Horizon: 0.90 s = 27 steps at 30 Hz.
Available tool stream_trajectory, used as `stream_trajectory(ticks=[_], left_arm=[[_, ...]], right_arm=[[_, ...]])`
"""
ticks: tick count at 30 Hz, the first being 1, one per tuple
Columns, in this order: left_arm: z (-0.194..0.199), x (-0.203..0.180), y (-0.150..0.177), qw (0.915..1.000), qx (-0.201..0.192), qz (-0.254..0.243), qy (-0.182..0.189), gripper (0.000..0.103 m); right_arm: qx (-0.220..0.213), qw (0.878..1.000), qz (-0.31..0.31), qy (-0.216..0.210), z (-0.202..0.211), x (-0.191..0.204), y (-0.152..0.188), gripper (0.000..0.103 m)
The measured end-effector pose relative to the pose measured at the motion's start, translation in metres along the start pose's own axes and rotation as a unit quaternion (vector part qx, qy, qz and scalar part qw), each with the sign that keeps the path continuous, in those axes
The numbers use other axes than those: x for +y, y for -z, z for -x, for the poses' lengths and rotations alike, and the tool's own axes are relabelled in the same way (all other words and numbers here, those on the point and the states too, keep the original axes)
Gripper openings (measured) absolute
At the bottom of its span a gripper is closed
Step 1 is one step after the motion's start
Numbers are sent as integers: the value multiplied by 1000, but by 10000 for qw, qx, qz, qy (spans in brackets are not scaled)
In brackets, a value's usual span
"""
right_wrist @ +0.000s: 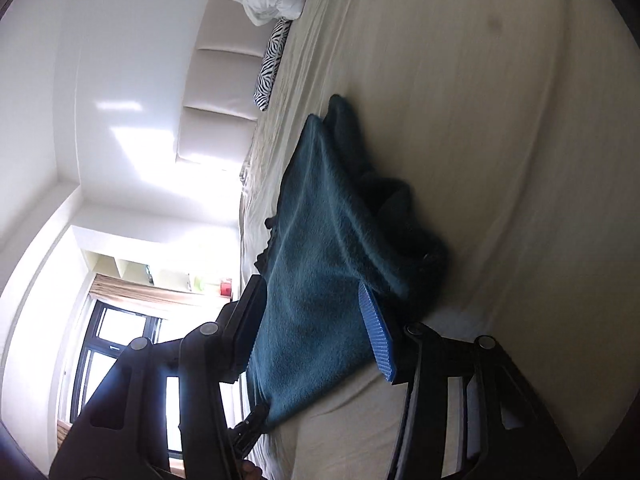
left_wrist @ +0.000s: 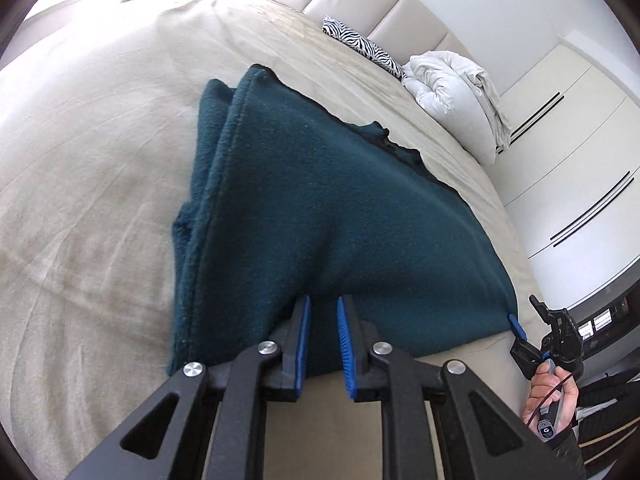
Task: Fold small clothes
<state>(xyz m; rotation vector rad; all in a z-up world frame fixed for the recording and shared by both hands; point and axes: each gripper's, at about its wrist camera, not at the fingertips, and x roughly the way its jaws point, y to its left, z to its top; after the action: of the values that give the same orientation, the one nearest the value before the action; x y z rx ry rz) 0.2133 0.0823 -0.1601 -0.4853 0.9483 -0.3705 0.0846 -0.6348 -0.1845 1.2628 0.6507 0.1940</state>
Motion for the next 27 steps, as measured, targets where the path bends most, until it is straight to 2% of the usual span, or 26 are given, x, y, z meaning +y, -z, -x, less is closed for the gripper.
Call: stream_trajectory(ticks=[2, 5, 7, 8, 10, 11, 13, 18, 19, 24, 27], left_arm=[[7, 8, 4, 9997, -51, 190, 108, 17], [20, 15, 10, 9990, -142, 415, 126, 19], [31, 17, 16, 9983, -223, 521, 137, 28], [37, 18, 19, 9979, -293, 570, 91, 36], [50, 20, 24, 9966, -426, 692, 117, 42], [54, 20, 27, 9958, -478, 767, 124, 46], [63, 22, 32, 9945, -566, 881, 97, 54], [81, 29, 36, 9929, -681, 971, 90, 55], [83, 30, 35, 9924, -700, 1004, 113, 56], [93, 43, 29, 9898, -811, 1163, 168, 64], [90, 48, 17, 9890, -835, 1214, 146, 65]], right_arm=[[-171, 9998, -55, 88, 22, -9, -16, 46], [-446, 9985, 90, 289, 46, -3, -20, 50], [-570, 9977, 111, 355, 61, -1, -19, 50], [-585, 9977, 119, 323, 68, 3, -15, 50], [-569, 9972, 299, 388, 80, 9, -6, 50], [-540, 9966, 423, 461, 72, 19, 15, 50], [-433, 9961, 578, 498, 72, 33, 36, 50], [-228, 9955, 806, 447, 65, 57, 70, 50], [-166, 9953, 850, 422, 71, 57, 86, 50], [55, 9941, 1034, 327, 44, 79, 98, 50], [186, 9929, 1133, 313, 29, 90, 103, 50]])
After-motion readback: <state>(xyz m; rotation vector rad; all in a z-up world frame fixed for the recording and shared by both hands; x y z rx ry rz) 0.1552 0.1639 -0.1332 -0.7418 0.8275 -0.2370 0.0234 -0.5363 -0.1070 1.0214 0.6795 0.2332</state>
